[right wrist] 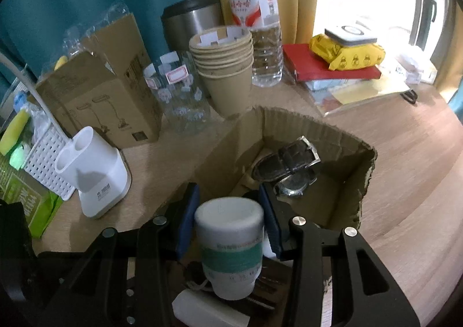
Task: Organize rigid objects
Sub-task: 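Lower the pill bottle into the box and open the right gripper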
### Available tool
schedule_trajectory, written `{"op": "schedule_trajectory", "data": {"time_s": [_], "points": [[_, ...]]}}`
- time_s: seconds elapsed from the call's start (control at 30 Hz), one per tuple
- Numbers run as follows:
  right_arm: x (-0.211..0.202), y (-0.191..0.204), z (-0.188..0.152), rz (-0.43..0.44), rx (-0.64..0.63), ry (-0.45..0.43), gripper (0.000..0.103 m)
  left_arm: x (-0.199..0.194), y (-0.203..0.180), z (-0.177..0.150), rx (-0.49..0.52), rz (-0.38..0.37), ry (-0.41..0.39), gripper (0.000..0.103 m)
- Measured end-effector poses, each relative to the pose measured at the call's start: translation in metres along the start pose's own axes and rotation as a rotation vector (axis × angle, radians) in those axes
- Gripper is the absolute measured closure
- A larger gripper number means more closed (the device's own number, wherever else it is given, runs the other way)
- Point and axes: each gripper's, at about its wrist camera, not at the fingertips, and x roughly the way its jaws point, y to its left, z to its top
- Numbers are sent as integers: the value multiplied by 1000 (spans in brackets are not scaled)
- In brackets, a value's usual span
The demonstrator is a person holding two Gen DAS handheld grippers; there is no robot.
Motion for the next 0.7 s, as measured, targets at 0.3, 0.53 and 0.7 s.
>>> {"op": "schedule_trajectory", "data": {"time_s": [0.3, 0.53, 0.7], "points": [[-16, -3, -1, -8, 20, -45, 40, 1, 1, -1, 0, 2, -1, 98], [-43, -9, -7, -41, 34, -93, 40, 0, 0, -3, 1, 3, -3, 98], [-66, -12, -17, -76, 37, -128, 40, 0, 0, -3, 2, 5, -4, 98]]}}
